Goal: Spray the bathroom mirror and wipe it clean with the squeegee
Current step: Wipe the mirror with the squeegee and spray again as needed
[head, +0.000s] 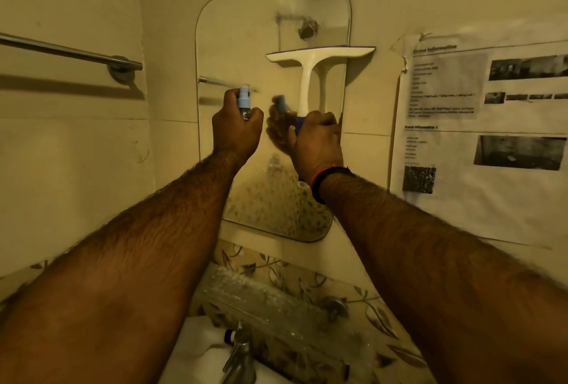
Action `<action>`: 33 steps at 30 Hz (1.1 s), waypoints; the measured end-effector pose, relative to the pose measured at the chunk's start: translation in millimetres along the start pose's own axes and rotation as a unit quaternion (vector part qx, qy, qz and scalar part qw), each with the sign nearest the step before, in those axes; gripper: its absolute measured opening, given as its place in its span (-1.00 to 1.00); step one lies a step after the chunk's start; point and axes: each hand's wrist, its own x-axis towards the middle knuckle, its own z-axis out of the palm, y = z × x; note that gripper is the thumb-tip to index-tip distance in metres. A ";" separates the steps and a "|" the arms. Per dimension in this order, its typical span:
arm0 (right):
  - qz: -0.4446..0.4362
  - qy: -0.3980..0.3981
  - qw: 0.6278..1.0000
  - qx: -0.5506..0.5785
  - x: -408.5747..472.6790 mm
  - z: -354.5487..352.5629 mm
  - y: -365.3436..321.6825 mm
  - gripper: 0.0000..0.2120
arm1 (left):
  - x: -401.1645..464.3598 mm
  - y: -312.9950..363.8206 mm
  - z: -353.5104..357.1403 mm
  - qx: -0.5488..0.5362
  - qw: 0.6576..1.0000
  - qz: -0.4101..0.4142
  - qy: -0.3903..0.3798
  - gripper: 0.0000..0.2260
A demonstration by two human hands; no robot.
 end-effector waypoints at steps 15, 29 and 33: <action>0.012 -0.092 0.994 0.056 -96.9 21.7 26.9 -0.65 | -39.8 -14.5 1.3 0.026 1.000 -0.006 0.002 -0.61; -0.003 -0.215 0.977 0.001 -182.7 28.1 65.6 -0.75 | -76.0 -17.2 7.7 0.029 1.000 -0.011 -0.004 -0.61; -0.006 -0.241 0.970 -0.009 -198.8 24.0 74.6 -0.74 | -87.4 -17.1 11.3 0.030 0.999 -0.021 -0.009 -0.60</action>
